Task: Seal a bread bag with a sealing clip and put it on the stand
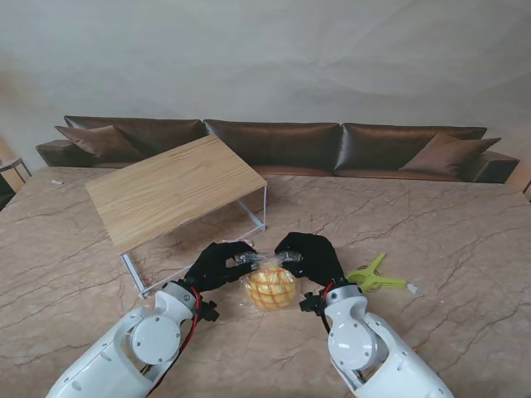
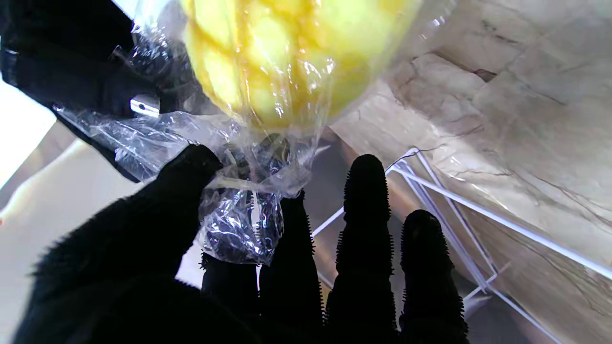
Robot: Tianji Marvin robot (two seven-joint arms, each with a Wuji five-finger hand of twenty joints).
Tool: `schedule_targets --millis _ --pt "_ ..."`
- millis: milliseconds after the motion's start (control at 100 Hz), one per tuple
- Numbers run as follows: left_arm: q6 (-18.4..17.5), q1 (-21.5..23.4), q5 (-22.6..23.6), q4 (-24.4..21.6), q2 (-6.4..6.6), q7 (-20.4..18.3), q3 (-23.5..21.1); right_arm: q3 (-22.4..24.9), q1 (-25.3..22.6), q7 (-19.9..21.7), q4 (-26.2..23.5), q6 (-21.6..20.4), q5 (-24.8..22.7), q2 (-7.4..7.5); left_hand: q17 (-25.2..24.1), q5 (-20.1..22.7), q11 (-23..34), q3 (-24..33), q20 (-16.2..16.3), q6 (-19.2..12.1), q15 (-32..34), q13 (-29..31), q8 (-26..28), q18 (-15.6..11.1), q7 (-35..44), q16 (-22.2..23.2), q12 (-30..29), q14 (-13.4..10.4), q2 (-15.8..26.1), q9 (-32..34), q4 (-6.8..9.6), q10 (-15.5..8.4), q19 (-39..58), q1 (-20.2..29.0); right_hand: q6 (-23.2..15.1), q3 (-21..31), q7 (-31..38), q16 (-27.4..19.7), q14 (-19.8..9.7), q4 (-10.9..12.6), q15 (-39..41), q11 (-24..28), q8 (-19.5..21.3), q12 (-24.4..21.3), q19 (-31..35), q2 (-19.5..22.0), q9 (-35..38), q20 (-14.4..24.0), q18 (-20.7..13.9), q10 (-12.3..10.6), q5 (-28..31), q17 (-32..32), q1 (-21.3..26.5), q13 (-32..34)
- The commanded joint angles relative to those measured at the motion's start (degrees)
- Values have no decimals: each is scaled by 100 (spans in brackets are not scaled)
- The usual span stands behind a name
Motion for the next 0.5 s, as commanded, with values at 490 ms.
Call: schedule_targets --millis 490 --pt "-461 29 -320 184 -139 61 -98 416 -65 878 -64 -455 436 202 1240 243 490 730 325 -629 1268 1881 1033 -3 719 318 -512 65 -198 906 -180 368 1365 945 486 381 -253 -659 -240 263 -871 -802 -217 -1120 -231 422 400 -274 -147 84 -443 67 314 252"
